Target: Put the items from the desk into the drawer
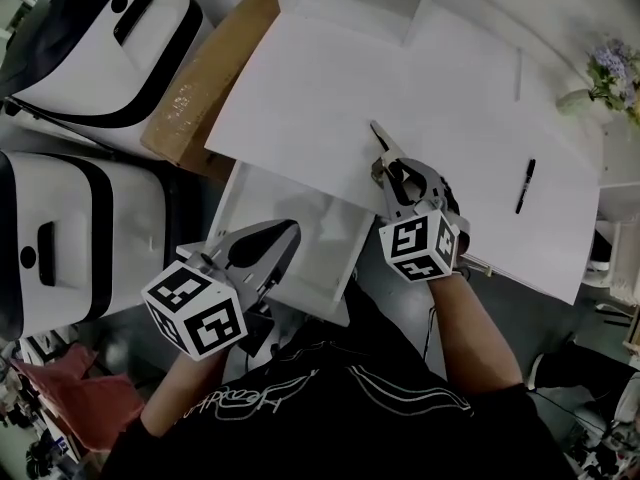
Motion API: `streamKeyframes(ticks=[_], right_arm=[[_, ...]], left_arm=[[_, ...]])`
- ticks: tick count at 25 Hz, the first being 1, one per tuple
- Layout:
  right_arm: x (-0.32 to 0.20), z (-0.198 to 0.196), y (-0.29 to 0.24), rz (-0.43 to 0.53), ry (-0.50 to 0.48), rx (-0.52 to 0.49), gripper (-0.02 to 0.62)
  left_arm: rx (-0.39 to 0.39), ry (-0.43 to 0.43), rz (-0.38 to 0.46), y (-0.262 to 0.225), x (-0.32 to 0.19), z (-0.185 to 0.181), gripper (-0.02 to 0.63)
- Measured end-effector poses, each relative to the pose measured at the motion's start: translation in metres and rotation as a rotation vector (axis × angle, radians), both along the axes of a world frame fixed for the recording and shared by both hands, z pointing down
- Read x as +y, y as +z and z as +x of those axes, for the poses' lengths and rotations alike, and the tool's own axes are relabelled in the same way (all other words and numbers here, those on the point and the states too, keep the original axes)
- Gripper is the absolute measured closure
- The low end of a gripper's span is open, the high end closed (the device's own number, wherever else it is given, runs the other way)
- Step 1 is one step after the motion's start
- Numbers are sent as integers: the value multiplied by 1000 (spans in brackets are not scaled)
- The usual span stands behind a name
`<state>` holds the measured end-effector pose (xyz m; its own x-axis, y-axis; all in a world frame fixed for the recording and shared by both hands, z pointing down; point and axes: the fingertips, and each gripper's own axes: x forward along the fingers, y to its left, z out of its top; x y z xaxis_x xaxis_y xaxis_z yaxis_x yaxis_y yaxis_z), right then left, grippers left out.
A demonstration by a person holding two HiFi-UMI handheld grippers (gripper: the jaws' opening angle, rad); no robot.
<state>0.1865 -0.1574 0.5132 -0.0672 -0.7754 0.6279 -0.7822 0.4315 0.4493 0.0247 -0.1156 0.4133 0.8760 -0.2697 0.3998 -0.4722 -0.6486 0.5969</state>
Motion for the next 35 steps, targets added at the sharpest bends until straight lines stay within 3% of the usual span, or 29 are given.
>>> streamKeyframes(ticks=[11,13,21,28,35], right_arm=[[-3,4,-13,23,20,-7,524],[-4,5,-20,43,23,7,584],[1,0,-35,50,19,7,584],[15,-24,-65,87,-16,-7,584],[32,-62,-94,114,-57,-89,584]], left_arm=[[7,3,1,0,2,-4,597],[7,2,1,-1,4,-7,597],[17,3,14,-8,14,-17,597],[41,3,32,-16,26,-29,597],[60,-10,63,-25,40,-48,597]])
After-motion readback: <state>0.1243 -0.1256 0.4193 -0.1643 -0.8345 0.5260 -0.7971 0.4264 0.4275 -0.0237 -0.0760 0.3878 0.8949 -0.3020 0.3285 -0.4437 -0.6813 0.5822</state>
